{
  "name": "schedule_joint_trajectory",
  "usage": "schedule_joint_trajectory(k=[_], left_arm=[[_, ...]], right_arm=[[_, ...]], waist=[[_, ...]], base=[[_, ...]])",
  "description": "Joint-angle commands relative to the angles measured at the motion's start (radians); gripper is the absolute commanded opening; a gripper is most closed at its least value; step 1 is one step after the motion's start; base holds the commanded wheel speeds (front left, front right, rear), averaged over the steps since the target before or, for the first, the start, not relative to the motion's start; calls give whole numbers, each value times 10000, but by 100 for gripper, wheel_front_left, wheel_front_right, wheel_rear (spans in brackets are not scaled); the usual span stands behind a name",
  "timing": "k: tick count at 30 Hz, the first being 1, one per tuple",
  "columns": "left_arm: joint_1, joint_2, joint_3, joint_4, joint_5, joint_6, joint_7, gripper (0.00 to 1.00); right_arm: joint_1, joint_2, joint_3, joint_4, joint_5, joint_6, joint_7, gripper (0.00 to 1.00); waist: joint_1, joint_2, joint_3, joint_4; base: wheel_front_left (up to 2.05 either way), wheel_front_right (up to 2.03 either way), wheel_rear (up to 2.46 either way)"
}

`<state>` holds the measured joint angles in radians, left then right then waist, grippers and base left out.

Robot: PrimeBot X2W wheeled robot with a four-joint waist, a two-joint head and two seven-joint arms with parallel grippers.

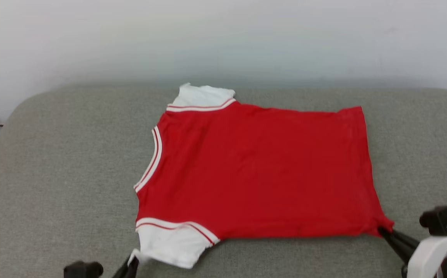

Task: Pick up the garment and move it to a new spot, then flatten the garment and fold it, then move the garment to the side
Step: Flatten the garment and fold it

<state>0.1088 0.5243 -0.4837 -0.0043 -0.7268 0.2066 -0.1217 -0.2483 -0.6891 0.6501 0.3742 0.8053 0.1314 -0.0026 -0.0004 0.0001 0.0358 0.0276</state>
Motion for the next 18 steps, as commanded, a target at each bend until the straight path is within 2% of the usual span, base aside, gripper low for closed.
schedule_joint_trajectory(k=[1, 9, 18], left_arm=[[357, 22, -48, -113, -169, 62, 109, 0], [1317, 217, -377, -499, -627, 15, 762, 0], [141, 288, -527, -280, -149, -308, 894, 0]], right_arm=[[503, -90, -212, -181, 22, -15, 86, 0], [2457, -125, -1492, -839, -246, -15, 628, 0], [2866, 438, -2658, -1724, -709, -13, 1312, 0]], waist=[[4, -1, -253, 67], [4, -1, -528, 154], [4, -1, -586, 106]], base=[[0, 0, 0], [0, 0, 0], [0, 0, 0]])
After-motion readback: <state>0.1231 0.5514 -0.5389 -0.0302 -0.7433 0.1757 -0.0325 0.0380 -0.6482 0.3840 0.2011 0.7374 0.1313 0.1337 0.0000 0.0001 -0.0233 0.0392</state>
